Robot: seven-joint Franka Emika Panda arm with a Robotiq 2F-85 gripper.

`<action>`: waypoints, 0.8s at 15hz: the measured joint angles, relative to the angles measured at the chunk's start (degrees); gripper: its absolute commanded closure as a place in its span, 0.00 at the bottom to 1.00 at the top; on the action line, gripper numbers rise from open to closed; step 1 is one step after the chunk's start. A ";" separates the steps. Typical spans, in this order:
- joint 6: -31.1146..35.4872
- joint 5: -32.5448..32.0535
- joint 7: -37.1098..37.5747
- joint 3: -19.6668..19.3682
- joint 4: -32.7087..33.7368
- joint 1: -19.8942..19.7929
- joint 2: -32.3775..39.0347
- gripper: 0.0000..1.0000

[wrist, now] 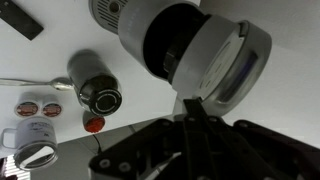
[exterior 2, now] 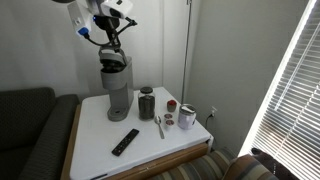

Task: Open the grey coffeemaker

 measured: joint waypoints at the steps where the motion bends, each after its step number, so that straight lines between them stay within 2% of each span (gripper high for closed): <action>1: -0.42 -0.55 0.58 0.02 -0.38 0.05 0.01 1.00; 12: -3.33 -0.90 -2.12 2.24 0.08 0.46 0.03 1.00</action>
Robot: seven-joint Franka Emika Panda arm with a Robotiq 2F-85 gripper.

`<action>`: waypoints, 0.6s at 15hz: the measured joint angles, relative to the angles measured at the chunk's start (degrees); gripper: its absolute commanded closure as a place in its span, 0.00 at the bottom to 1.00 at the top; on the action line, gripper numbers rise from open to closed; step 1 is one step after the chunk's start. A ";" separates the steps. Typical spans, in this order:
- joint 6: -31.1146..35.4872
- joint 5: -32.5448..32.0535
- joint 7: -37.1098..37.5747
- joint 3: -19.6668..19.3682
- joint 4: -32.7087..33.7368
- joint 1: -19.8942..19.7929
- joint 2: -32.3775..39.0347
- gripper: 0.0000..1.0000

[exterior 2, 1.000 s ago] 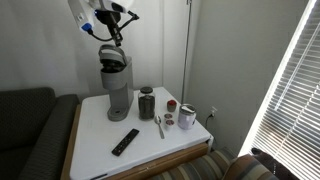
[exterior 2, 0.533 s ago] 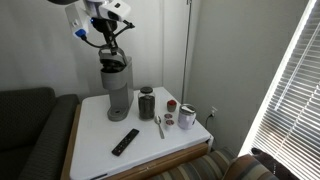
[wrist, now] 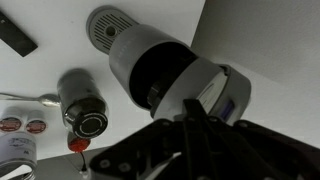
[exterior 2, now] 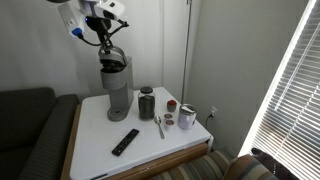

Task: Open the grey coffeemaker

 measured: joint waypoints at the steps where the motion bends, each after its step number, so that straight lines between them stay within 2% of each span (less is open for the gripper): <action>1: 0.08 0.00 -0.29 0.09 0.08 0.08 0.00 1.00; 9: 2.19 -0.41 -0.55 0.15 0.12 0.56 0.03 1.00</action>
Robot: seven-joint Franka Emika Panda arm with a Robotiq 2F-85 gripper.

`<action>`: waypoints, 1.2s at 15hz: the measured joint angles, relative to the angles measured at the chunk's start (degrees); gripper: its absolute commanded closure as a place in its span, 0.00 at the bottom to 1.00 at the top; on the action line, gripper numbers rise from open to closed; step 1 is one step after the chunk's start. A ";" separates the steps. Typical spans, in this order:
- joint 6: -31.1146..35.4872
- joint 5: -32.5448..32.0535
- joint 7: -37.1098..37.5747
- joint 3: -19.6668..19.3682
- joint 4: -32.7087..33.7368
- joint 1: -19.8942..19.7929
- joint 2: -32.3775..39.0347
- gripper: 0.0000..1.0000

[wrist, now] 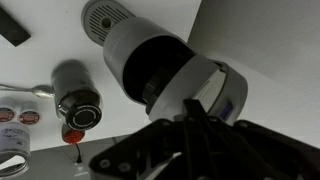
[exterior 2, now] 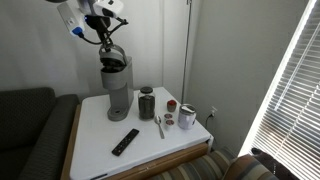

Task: Open the grey coffeemaker

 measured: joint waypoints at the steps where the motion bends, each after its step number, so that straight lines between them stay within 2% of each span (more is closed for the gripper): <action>1: 0.21 -0.08 0.00 0.01 0.01 0.06 0.00 1.00; 18: 0.12 -5.88 0.43 0.01 4.72 0.54 1.14 1.00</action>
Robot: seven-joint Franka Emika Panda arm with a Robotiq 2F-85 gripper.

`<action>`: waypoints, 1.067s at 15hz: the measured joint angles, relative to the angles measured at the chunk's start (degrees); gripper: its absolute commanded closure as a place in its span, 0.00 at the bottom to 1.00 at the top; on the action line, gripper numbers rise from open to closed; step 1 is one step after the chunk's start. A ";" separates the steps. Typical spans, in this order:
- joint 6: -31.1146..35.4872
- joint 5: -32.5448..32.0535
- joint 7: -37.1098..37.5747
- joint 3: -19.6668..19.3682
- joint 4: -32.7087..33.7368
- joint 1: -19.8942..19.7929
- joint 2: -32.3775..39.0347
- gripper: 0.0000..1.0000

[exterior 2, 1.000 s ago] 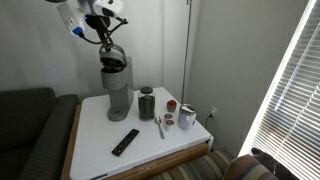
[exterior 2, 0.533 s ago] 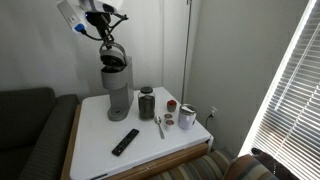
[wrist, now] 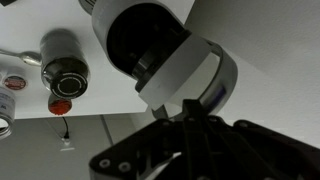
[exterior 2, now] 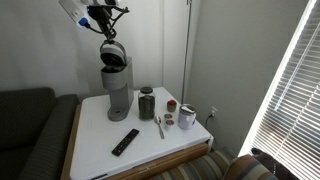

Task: Open the grey coffeemaker

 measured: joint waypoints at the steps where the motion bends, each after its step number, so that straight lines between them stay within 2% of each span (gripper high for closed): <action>1: -0.16 -0.28 0.00 0.00 0.74 0.05 0.40 1.00; 16: -7.13 -0.53 -0.09 0.38 14.77 0.19 8.77 1.00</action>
